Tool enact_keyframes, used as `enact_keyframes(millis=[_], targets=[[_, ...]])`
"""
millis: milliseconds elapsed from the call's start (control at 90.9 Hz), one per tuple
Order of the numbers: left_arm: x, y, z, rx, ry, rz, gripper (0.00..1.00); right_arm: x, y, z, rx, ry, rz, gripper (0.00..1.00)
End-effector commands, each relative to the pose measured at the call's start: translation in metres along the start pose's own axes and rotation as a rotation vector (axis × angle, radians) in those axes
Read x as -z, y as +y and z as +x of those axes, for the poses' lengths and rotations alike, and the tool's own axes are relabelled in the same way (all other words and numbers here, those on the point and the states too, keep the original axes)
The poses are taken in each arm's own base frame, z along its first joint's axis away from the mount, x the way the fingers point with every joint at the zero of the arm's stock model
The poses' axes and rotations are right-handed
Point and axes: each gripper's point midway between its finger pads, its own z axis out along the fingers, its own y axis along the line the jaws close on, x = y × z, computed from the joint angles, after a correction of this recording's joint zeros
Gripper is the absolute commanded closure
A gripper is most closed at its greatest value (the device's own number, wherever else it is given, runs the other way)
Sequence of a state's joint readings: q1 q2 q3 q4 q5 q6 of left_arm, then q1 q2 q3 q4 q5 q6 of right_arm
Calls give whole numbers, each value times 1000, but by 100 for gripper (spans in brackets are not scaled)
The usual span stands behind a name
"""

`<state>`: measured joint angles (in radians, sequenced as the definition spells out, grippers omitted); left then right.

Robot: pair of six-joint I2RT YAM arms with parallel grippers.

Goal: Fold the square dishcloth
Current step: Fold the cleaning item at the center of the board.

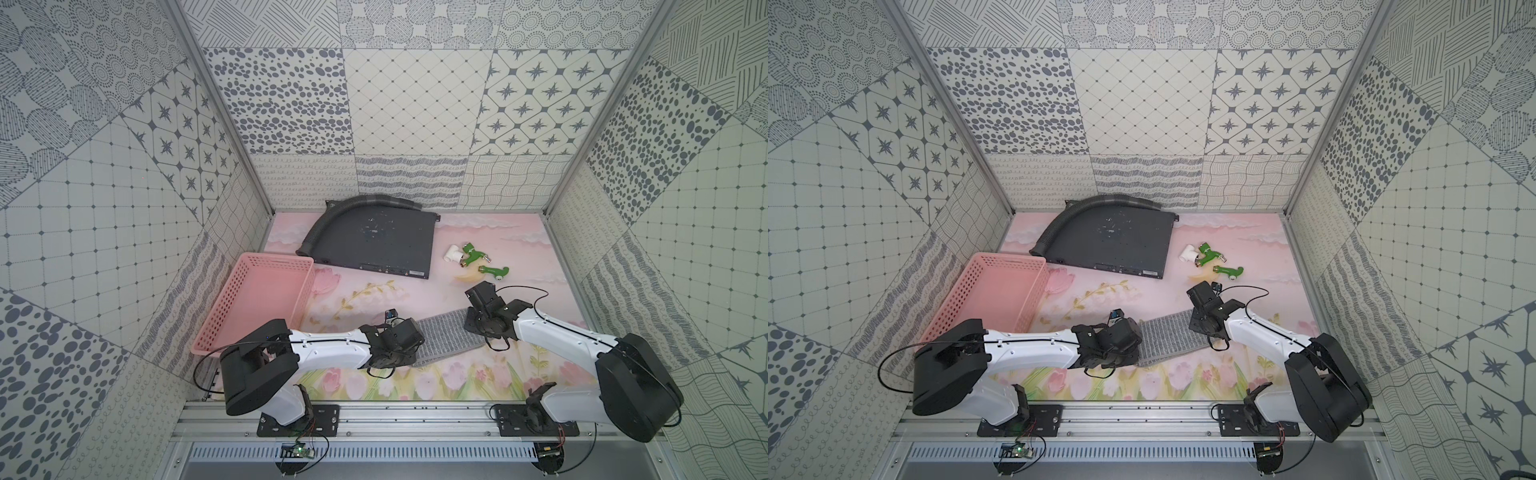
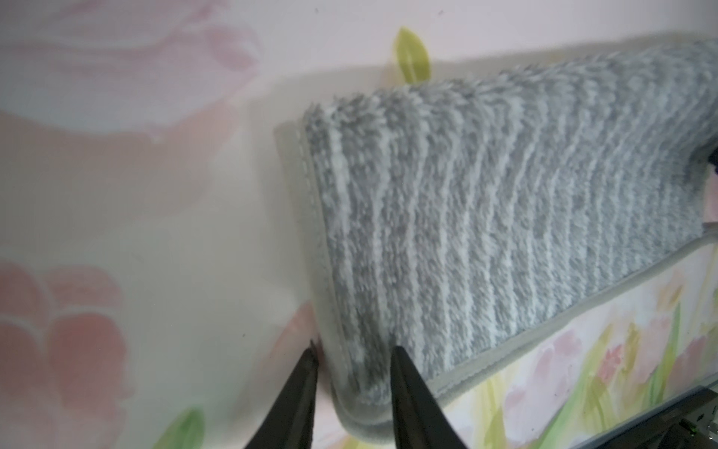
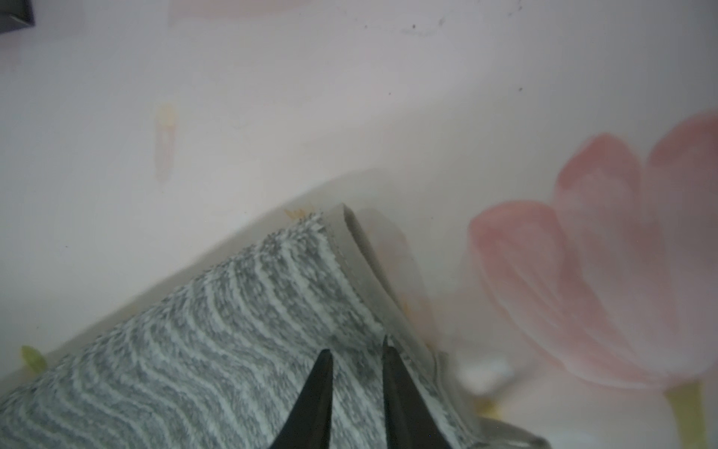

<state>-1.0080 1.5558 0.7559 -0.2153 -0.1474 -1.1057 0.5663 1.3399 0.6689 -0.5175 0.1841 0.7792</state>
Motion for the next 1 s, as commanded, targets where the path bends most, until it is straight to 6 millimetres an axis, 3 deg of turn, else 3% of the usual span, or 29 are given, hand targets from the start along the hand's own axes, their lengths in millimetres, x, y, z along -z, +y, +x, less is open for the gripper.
enact_keyframes(millis=[0,385,682,814,990], targets=[[-1,29,0,24,23,-151,70,1,0,0,-13,-17,-12,75],[6,58,-9,34,-12,-275,100,14,18,-10,15,-37,-93,73],[39,92,-38,-13,-114,-377,100,19,45,-6,43,-25,-198,73],[54,93,-51,-75,-167,-384,100,24,69,-9,60,-21,-275,79],[58,92,-57,-95,-191,-384,100,32,101,-15,79,-5,-370,82]])
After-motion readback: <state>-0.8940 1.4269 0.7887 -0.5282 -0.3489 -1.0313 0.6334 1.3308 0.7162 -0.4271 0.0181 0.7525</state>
